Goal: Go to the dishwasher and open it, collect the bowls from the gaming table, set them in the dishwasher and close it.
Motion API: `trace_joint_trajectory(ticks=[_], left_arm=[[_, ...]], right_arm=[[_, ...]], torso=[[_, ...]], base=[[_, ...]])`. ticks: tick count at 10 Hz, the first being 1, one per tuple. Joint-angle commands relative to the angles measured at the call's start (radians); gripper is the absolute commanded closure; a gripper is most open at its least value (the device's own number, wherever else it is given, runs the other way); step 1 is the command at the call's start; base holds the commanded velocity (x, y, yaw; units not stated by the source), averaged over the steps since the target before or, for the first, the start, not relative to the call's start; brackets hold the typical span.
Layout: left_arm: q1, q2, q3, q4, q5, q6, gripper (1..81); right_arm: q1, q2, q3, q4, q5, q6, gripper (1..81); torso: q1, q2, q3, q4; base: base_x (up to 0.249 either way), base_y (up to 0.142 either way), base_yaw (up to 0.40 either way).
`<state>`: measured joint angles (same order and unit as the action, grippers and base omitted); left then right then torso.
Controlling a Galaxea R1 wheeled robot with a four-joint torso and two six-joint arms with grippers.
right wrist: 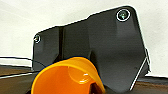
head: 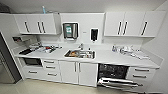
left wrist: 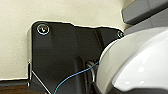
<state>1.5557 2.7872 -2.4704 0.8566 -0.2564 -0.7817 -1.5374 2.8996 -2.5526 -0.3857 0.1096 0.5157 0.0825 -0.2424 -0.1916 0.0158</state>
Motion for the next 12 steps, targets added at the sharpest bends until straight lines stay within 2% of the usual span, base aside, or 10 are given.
trace_joint_trajectory(ticks=[1, 12], left_arm=[[-0.036, -0.018, 0.005, 0.01, 0.011, 0.004, 81.1], [-0.035, -0.018, 0.005, 0.01, 0.011, 0.004, 81.1]], right_arm=[[0.045, -0.007, 0.005, -0.002, -0.037, 0.0, 81.1], [0.047, -0.009, 0.005, -0.002, -0.037, -0.002, 81.1]], torso=[[0.0, 0.0, 0.0, 0.0], [0.002, 0.001, -0.001, 0.0]], base=[[0.191, 0.0, 0.0], [0.191, -0.075, 0.0]])
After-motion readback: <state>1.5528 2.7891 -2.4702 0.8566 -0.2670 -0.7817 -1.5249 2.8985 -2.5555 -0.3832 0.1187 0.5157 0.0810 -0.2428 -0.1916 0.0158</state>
